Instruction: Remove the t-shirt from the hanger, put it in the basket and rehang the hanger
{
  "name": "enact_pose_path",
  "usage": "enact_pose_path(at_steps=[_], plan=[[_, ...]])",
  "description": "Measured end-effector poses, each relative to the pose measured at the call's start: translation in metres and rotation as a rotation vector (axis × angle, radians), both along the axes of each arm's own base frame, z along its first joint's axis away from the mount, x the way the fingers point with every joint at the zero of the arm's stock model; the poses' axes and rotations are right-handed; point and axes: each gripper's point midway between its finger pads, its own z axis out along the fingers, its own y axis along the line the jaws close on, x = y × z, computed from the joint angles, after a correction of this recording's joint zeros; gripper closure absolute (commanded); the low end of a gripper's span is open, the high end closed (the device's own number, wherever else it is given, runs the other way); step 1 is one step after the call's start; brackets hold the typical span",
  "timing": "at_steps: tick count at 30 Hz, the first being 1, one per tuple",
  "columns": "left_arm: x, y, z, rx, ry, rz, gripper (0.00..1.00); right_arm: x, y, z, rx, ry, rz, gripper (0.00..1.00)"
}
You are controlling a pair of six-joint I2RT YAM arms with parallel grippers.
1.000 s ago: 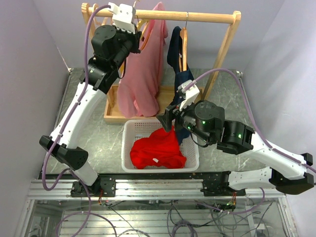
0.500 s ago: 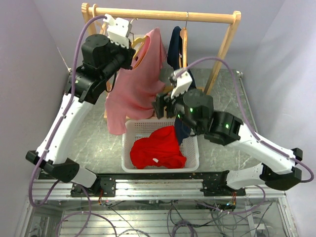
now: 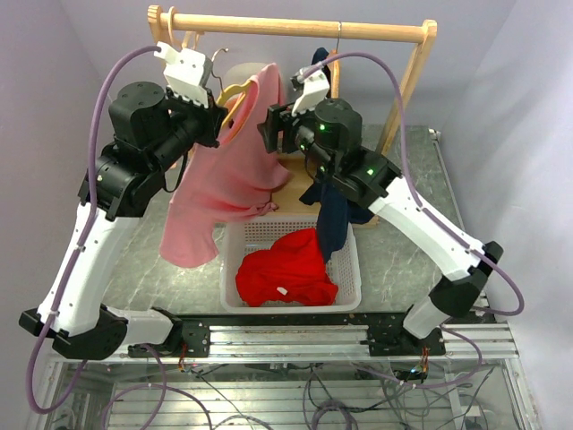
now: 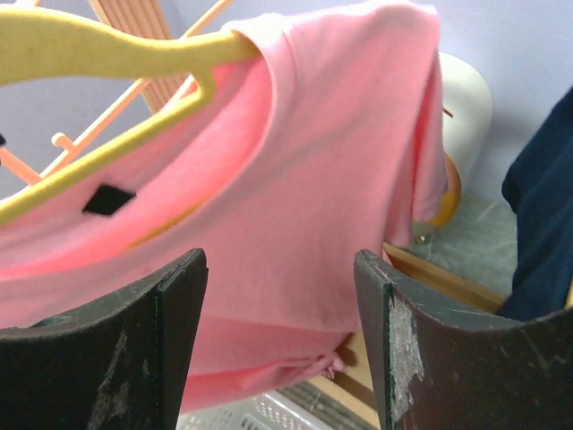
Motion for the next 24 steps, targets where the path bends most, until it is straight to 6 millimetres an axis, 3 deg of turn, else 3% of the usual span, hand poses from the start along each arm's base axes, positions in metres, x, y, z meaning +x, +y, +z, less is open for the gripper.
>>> enact_pose_path(at_steps=[10, 17, 24], plan=[[-0.004, -0.004, -0.018, 0.007, 0.067, -0.023, 0.93, 0.019, 0.03, -0.006, 0.014, -0.025, 0.05, 0.37], [-0.007, -0.009, -0.018, -0.002, 0.072, -0.054, 0.93, 0.027, 0.035, -0.001, 0.03, -0.047, 0.035, 0.4], [-0.014, -0.007, -0.021, 0.006, 0.088, -0.06, 0.93, 0.047, 0.034, -0.019, 0.007, -0.029, -0.035, 0.46]])
